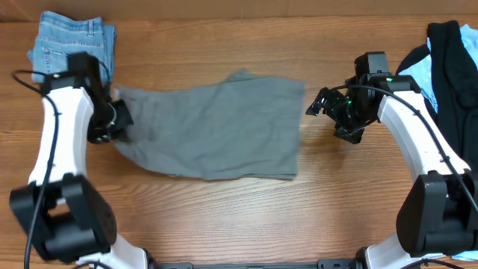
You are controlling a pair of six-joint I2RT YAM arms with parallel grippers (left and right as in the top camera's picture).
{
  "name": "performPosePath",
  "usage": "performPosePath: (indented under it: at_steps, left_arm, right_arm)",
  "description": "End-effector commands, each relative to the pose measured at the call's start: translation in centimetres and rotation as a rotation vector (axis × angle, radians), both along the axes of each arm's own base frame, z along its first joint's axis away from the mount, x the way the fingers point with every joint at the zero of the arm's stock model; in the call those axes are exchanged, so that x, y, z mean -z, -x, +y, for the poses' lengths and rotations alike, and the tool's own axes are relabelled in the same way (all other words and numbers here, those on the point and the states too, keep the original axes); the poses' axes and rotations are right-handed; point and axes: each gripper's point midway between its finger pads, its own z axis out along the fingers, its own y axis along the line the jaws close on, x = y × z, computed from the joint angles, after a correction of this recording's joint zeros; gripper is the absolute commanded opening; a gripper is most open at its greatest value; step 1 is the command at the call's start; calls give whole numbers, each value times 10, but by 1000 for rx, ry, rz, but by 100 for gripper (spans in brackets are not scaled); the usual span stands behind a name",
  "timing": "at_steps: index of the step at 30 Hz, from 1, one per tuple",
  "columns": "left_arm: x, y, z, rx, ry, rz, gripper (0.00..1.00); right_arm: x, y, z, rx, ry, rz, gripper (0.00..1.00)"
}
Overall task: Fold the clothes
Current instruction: 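Lift the left edge and fold it rightward over the trousers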
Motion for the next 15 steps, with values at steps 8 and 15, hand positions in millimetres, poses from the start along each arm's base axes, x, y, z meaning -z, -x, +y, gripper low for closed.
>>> performPosePath:
  at_steps: [8, 15]
  left_arm:
    - [-128, 22, 23, -144, -193, -301, 4]
    - [-141, 22, -13, -19, -132, -321, 4]
  right_arm:
    - [-5, -5, 2, -2, -7, -21, 100]
    - [-5, -5, 2, -2, -7, -21, 100]
